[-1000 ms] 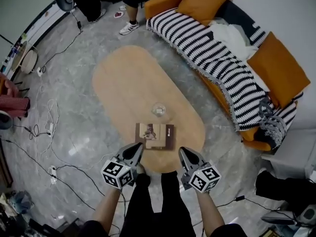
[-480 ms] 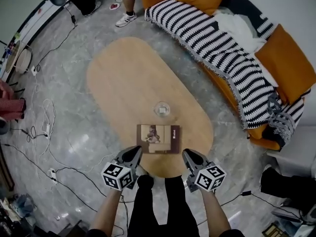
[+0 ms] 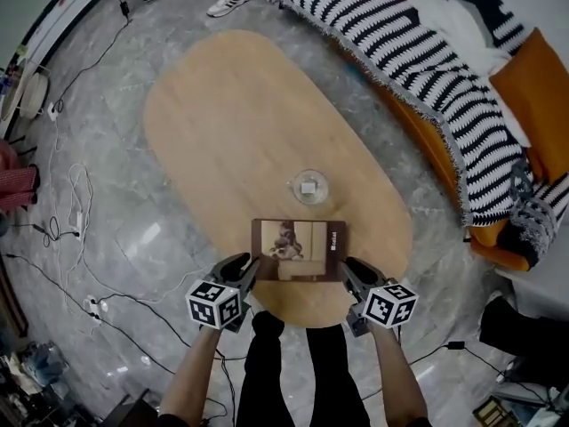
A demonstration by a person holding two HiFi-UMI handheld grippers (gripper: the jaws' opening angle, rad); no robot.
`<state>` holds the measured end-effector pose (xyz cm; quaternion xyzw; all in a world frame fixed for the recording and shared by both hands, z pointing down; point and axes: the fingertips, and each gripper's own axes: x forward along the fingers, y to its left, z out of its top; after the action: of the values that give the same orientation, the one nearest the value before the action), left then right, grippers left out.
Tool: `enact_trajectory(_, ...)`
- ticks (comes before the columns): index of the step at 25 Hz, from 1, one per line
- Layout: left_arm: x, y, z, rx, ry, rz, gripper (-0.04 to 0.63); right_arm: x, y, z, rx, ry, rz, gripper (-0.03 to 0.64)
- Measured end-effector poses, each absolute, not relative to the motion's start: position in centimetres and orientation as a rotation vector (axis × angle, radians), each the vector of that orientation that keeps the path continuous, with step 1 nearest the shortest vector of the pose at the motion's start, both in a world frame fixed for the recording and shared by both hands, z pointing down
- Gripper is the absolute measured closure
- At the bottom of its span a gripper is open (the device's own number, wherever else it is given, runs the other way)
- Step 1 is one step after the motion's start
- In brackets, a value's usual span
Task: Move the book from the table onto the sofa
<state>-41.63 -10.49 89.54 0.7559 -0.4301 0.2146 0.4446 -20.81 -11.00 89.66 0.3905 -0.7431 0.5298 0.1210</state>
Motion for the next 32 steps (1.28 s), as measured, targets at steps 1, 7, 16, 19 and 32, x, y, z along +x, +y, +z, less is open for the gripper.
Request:
enact_trajectory(1,-41.9,-10.4,90.6,1.856,-1.056,0.529,0.481,-20.7,-11.2,90.6,1.146,-2.153,1.556,0.507)
enact_trajectory(7,-42.9,-10.7,94.5,1.786,-1.010,0.508,0.436,-20.5,-11.5,94.4,1.144,-2.082,1.605,0.483)
enact_trajectory(16,-42.3,-11.0,96.8,1.739,-0.934,0.477,0.433,-20.9,-11.7,96.8,1.112,-2.053,1.651,0.480)
enact_trajectory(19,-42.2,-11.0,96.9,1.740,-0.915,0.467,0.441,-21.1,-11.7,96.8,1.093,-2.060,1.655,0.484)
enact_trajectory(32,-42.1,-11.0,96.9,1.727,-0.918,0.493,0.463,-20.9,-11.7,96.7,1.093,-2.064,1.639,0.511)
